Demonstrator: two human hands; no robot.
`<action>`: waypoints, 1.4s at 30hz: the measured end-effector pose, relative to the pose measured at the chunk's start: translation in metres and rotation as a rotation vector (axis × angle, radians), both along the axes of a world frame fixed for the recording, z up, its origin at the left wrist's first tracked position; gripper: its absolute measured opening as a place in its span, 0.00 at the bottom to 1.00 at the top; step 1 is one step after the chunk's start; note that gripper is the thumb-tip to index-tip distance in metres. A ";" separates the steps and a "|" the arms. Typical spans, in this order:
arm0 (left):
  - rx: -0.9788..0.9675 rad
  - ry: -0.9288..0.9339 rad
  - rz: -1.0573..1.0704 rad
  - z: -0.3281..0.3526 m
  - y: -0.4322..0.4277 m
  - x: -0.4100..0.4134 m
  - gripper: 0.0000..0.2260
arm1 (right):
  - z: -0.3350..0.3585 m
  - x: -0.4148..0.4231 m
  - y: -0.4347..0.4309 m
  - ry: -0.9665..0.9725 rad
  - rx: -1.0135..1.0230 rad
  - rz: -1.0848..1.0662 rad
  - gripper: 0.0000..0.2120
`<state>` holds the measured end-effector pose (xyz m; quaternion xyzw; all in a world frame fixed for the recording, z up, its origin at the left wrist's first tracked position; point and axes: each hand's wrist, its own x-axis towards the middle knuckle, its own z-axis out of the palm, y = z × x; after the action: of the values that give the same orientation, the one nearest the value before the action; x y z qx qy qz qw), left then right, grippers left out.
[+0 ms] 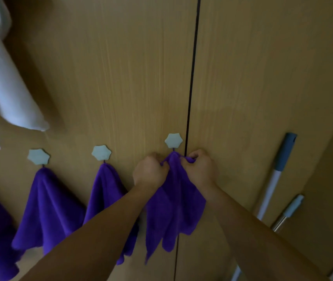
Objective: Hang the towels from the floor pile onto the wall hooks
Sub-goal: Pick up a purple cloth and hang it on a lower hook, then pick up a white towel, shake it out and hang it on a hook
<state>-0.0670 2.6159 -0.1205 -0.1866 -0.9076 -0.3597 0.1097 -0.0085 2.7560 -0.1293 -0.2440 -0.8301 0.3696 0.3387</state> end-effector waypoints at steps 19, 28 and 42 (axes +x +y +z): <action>0.351 -0.032 -0.414 -0.026 0.002 0.024 0.17 | -0.020 0.022 -0.015 0.051 -0.173 0.509 0.26; 0.546 -0.345 -0.269 -0.053 -0.009 0.045 0.11 | -0.058 0.042 -0.016 -0.066 -0.555 0.604 0.19; -0.131 -0.730 0.034 -0.210 -0.141 0.103 0.21 | -0.189 0.075 -0.049 -0.880 0.055 0.692 0.12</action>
<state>0.0362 2.4744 -0.3301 -0.0377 -0.9111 -0.3418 -0.2274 0.0668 2.7073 -0.3185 -0.0799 -0.9342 0.3008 -0.1744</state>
